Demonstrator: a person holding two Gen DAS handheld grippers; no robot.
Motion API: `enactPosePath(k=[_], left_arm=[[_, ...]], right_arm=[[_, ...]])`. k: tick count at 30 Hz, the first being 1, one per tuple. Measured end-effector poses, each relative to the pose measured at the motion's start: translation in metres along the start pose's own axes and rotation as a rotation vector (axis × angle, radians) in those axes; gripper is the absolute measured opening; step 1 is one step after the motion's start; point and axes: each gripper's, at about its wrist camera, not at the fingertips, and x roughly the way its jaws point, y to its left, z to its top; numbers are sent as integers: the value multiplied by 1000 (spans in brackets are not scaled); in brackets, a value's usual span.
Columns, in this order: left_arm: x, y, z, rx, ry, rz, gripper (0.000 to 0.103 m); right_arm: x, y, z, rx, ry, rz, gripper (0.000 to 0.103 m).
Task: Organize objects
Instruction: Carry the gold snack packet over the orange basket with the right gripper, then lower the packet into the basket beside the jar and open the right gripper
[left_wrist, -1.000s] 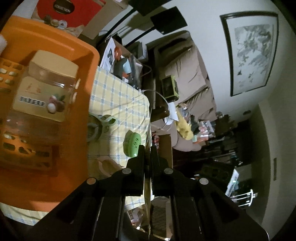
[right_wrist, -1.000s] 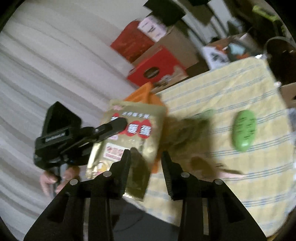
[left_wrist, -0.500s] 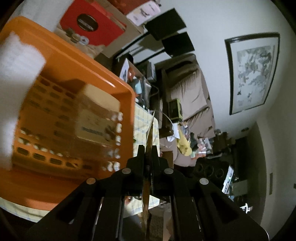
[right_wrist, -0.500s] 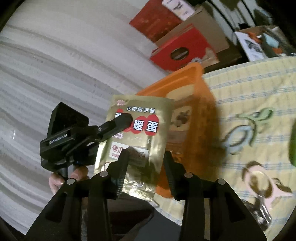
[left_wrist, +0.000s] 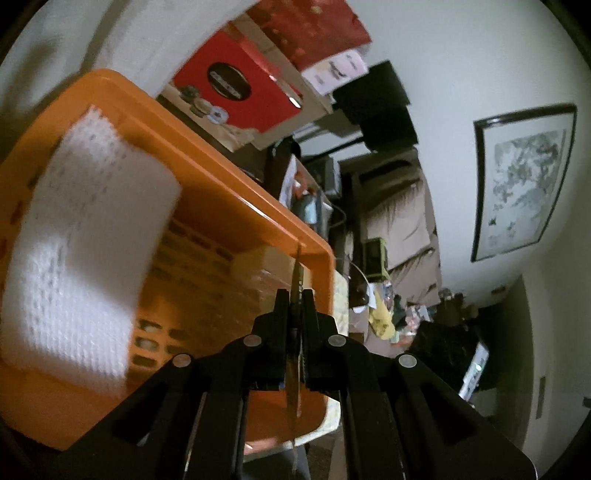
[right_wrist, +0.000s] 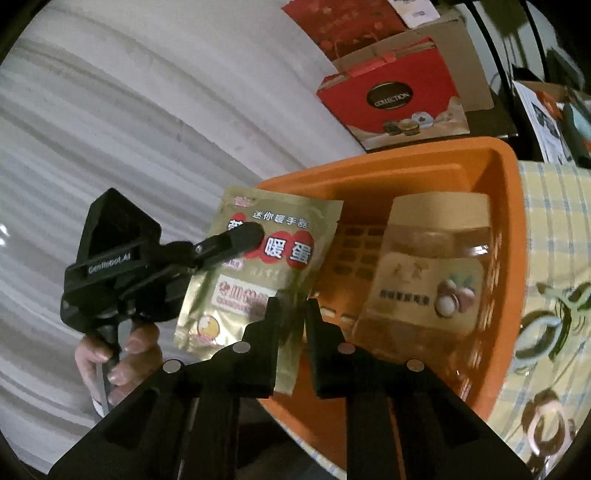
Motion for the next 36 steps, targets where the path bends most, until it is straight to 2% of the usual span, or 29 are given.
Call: enactPosePath(k=[8,14,20,25,29,31,33,36], left_arm=[[31,30,22,-5,49,99,5],[61,40,24,12,115,157,5],[82,34,25,83,189,242,5],[101,21,21,182,252,337,7],[105,14,19,216,255,399,13],[104,14,18,221,244,419,24],[100,15,17,208,231,427,40],[87,17,18,189,205,408,45]], right_arm=[[-3,4,-7,-88,-16,-122,14],[-3,10,-6,-118,-23,-147,15],[0,15,-7,-143,-24,-163,15],[-3,16,-11,-164,-24,-177,15],[-6,15,-14,-169,-24,-187,15],[-7,15,-14,-170,-24,-191,15],[-8,15,-15,-172,-27,-195,15],[-10,15,-15,-171,-30,-198,15]])
